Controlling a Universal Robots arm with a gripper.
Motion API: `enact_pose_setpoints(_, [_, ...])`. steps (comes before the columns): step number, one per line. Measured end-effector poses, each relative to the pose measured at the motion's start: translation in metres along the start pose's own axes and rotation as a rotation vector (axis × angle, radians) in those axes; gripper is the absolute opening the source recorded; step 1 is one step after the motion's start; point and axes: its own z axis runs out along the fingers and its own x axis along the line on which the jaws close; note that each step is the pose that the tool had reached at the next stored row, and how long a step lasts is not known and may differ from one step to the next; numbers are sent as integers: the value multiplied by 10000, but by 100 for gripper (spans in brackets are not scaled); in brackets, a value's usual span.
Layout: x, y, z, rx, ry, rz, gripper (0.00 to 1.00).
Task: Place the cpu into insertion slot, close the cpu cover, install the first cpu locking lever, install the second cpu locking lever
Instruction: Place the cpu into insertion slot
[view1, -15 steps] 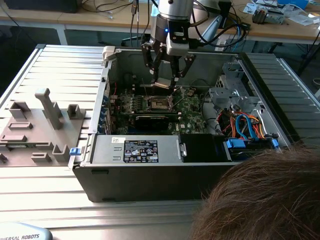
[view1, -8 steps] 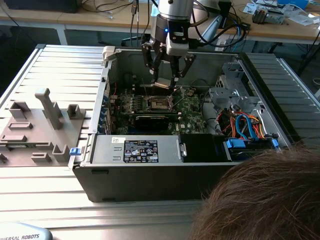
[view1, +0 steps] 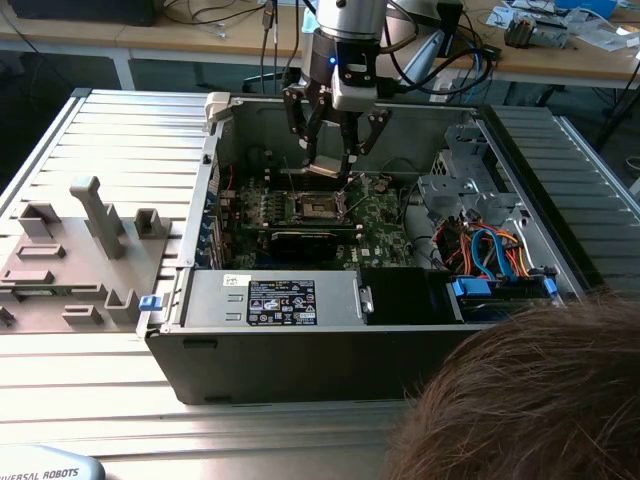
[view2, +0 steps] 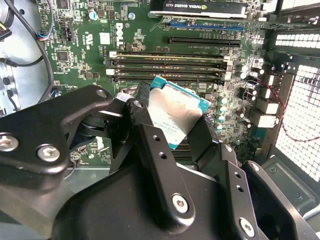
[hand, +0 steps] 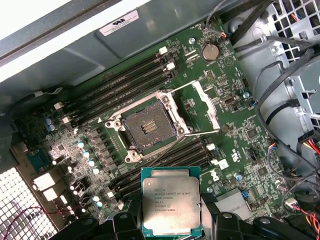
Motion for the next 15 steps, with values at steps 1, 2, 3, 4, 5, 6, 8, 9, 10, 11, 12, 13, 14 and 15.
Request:
enact_pose_setpoints(1, [0, 0, 0, 2, 1, 13, 55])
enact_pose_setpoints(2, [0, 0, 0, 3, 2, 19, 55])
enact_pose_setpoints(3, [0, 0, 0, 2, 3, 24, 55])
enact_pose_setpoints(4, [0, 0, 0, 4, 4, 35, 55])
enact_pose_setpoints(5, [0, 0, 0, 4, 5, 42, 55])
enact_pose_setpoints(6, [0, 0, 0, 5, 5, 47, 55])
enact_pose_setpoints(8, [0, 0, 0, 6, 7, 63, 55])
enact_pose_setpoints(9, [0, 0, 0, 7, 9, 70, 55])
enact_pose_setpoints(10, [0, 0, 0, 8, 10, 81, 55])
enact_pose_setpoints(11, [0, 0, 0, 9, 10, 86, 55])
enact_pose_setpoints(12, [0, 0, 1, 10, 10, 92, 55])
enact_pose_setpoints(13, [0, 0, 1, 11, 11, 100, 55])
enact_pose_setpoints(14, [0, 0, 1, 12, 13, 106, 55])
enact_pose_setpoints(15, [0, 0, 1, 12, 13, 115, 55])
